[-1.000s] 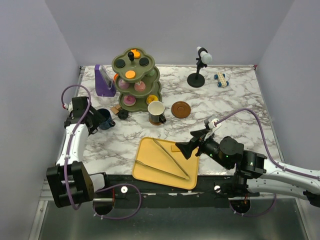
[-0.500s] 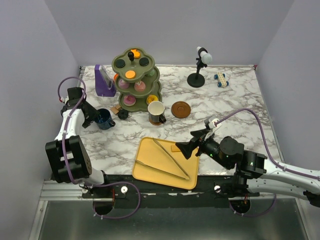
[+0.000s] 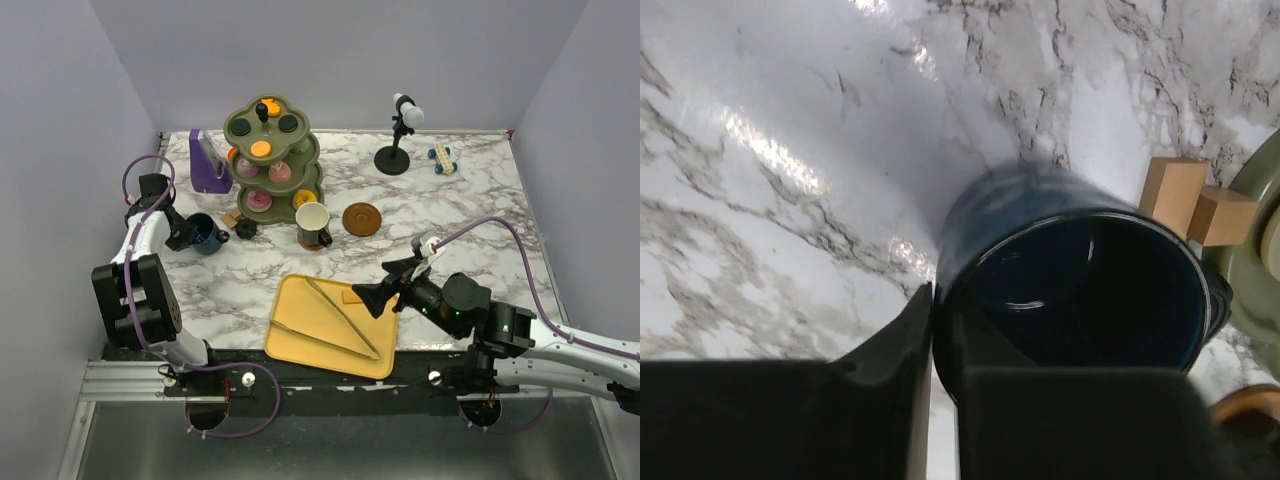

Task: Serve the afternoon tea
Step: Pick up the cup at the center of the board.

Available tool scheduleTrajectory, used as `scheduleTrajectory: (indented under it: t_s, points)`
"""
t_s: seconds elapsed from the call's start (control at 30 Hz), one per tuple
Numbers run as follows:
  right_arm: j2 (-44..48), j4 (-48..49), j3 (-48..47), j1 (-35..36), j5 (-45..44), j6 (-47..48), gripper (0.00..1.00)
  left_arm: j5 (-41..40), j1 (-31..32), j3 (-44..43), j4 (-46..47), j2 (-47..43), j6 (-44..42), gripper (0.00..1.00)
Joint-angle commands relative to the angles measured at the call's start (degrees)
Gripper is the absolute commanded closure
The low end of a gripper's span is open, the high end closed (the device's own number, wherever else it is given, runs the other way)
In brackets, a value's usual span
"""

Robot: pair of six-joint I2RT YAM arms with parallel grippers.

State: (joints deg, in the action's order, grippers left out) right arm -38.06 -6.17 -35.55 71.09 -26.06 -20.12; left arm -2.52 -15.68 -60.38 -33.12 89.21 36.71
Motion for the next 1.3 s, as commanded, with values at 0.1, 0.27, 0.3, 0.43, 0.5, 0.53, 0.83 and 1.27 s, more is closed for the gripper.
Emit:
scheduleTrajectory:
  t_s: [0.1, 0.27, 0.3, 0.43, 0.5, 0.53, 0.83, 1.27]
  points:
    - [0.30, -0.42, -0.46, 0.27, -1.30, -0.52, 0.01, -0.03, -0.40, -0.65, -1.20, -2.59, 0.03, 1.00]
    - [-0.30, 0.01, -0.63, 0.20, -0.70, -0.50, 0.01, 0.77, -0.40, -1.09, -2.87, -9.67, 0.38, 1.00]
    - [-0.51, 0.21, -0.67, 0.20, -0.41, -0.42, 0.01, 1.21, -0.40, -1.01, -3.19, -11.88, 0.54, 1.00]
    - [-1.77, 0.36, -1.68, 0.27, 1.98, 0.42, 0.01, 2.52, 0.26, 0.85, -4.05, -23.16, 1.29, 1.00]
    - [-3.31, -0.10, -2.68, 0.20, 3.63, 1.48, 0.02, 2.52, 1.14, 1.93, -4.47, -29.73, 1.74, 1.00]
    - [-4.05, -0.29, -3.24, 0.22, 4.16, 2.43, 0.04, 2.52, 1.77, 2.33, -4.97, -33.33, 2.01, 1.00]
    - [-16.38, -9.70, -16.14, 0.28, 5.18, 10.45, 0.05, -5.50, 25.91, -3.02, -14.41, -46.66, 6.72, 1.00]
    - [-29.26, -19.65, -31.09, 1.39, 4.61, 15.66, 0.11, -17.81, 53.20, -8.43, -17.24, -38.70, 12.65, 1.00]
